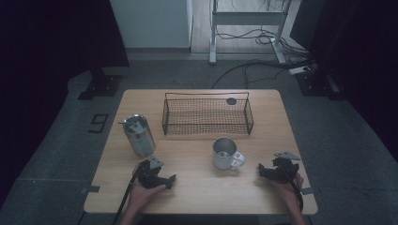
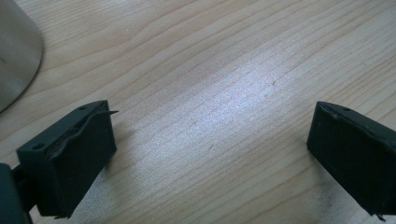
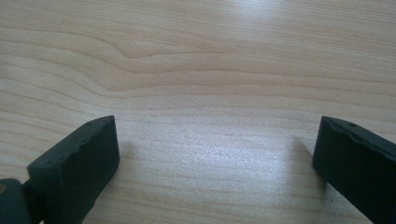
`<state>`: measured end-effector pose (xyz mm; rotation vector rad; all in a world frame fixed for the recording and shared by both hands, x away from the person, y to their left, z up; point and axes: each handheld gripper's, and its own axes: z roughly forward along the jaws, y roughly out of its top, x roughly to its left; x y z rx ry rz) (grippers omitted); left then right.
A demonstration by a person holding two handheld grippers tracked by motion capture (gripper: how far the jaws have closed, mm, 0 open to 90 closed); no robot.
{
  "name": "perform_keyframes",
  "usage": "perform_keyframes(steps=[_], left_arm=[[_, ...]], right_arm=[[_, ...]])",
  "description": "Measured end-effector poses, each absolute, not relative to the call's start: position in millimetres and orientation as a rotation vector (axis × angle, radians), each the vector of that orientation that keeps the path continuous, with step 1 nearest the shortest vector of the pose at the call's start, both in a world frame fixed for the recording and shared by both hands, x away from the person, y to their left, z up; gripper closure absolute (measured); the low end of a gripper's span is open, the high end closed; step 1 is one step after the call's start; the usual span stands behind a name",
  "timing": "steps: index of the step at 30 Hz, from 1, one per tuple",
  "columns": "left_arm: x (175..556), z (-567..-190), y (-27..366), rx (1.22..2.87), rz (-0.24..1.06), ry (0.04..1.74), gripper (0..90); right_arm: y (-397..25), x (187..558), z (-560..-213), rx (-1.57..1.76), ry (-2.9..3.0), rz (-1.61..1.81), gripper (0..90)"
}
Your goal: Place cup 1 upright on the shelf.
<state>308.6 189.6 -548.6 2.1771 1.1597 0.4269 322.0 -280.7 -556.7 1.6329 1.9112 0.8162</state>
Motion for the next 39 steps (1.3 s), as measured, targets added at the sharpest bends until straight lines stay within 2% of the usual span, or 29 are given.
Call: perform_keyframes(steps=[33, 39], left_arm=[[308.1, -548.4, 189.3, 2.172, 0.43, 1.167, 1.0], [306.6, -544.7, 188.5, 2.132, 0.454, 1.222, 10.1]], right_arm=[[-282.2, 321.7, -556.5, 1.663, 1.873, 0.803, 0.8], [-282.8, 322.2, -556.6, 1.656, 1.88, 0.808, 0.8]])
